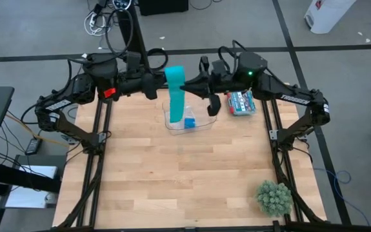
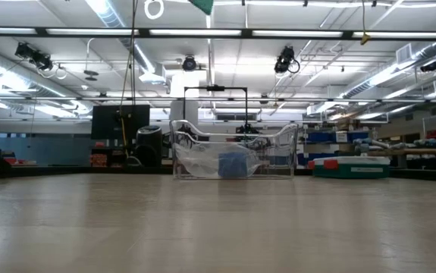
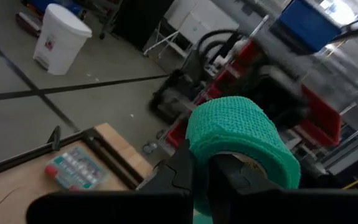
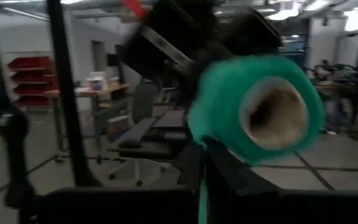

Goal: Roll bandage
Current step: Roll the sky blue bandage

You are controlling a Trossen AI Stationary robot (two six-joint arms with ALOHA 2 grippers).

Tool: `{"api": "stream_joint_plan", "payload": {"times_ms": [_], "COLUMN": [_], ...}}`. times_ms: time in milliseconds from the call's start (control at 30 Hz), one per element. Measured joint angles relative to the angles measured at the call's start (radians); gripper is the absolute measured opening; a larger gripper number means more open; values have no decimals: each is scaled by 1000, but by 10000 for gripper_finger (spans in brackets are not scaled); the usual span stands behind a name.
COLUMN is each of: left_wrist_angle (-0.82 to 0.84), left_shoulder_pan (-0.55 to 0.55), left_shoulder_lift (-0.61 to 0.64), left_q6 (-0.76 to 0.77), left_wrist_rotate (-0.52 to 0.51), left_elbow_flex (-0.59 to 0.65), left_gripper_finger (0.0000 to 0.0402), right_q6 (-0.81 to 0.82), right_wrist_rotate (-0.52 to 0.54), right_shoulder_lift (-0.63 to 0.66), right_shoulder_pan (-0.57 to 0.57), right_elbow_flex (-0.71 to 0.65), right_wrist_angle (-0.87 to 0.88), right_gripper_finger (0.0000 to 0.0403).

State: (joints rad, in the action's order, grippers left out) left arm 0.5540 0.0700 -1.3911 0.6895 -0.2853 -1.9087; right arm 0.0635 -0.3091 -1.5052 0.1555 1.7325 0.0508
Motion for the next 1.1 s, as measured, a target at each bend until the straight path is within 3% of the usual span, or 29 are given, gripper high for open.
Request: {"api": "stream_joint_plan", "payload": {"times_ms": [100,333,567,733,1100], "left_wrist_angle": [18,16,-23,-49,-48], "left_shoulder_pan": [2,14,14,14,6], "left_shoulder_lift": [0,0,0,0,0], "left_q6": [0,1,3,7,6], "left_wrist_rotate": [-2,0,1,2,21], "left_elbow_flex": [0,0,0,0,0], "left_gripper_finger": [27,27,27,27,27], "right_q6": [13,38,5,-40,-30], "right_wrist_rotate": [-57,-66,7,11,-116], "right_shoulder_lift": [18,50,51,51,20], "right_shoulder_pan": [-14,-97,-121,-50,65], "right_elbow_flex": [0,1,0,-7,-7], "right_wrist_angle": [17,50,150,160,201], "right_gripper_finger": [3,0,0,0,19]}}
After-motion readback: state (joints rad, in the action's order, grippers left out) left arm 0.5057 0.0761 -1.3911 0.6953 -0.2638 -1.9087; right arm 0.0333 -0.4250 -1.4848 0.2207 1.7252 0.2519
